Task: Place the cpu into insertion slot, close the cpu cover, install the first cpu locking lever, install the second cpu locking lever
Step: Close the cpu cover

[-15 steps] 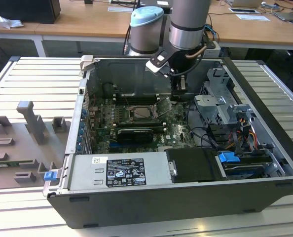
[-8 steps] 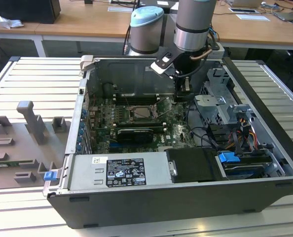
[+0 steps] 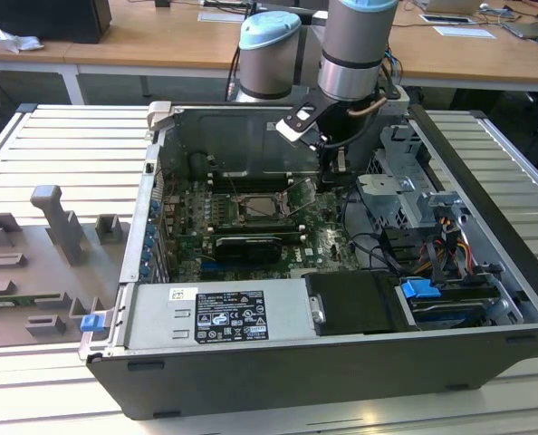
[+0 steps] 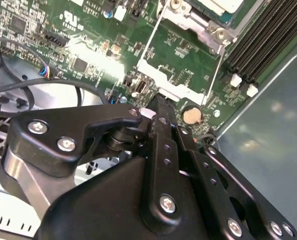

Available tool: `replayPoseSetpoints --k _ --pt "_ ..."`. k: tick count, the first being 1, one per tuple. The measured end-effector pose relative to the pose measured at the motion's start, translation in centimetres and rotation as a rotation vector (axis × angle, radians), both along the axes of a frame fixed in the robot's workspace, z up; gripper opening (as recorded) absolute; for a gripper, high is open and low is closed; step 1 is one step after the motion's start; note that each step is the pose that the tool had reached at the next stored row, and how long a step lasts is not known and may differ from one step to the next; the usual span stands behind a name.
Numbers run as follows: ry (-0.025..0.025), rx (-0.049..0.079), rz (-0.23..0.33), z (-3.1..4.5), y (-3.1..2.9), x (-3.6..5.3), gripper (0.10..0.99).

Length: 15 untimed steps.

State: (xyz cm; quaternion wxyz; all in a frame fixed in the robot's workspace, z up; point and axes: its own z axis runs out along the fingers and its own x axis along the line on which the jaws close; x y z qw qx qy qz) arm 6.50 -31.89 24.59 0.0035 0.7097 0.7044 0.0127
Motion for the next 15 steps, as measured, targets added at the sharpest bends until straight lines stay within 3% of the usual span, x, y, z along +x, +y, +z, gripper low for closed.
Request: replayPoseSetpoints --k 2,4,15 --pt "0.0121 0.000 0.000 0.01 0.00 -0.06 0.106" --pt "0.0166 0.000 0.000 0.02 0.00 -0.14 0.106" --pt "0.0168 0.000 0.000 0.02 0.00 -1.58 0.106"
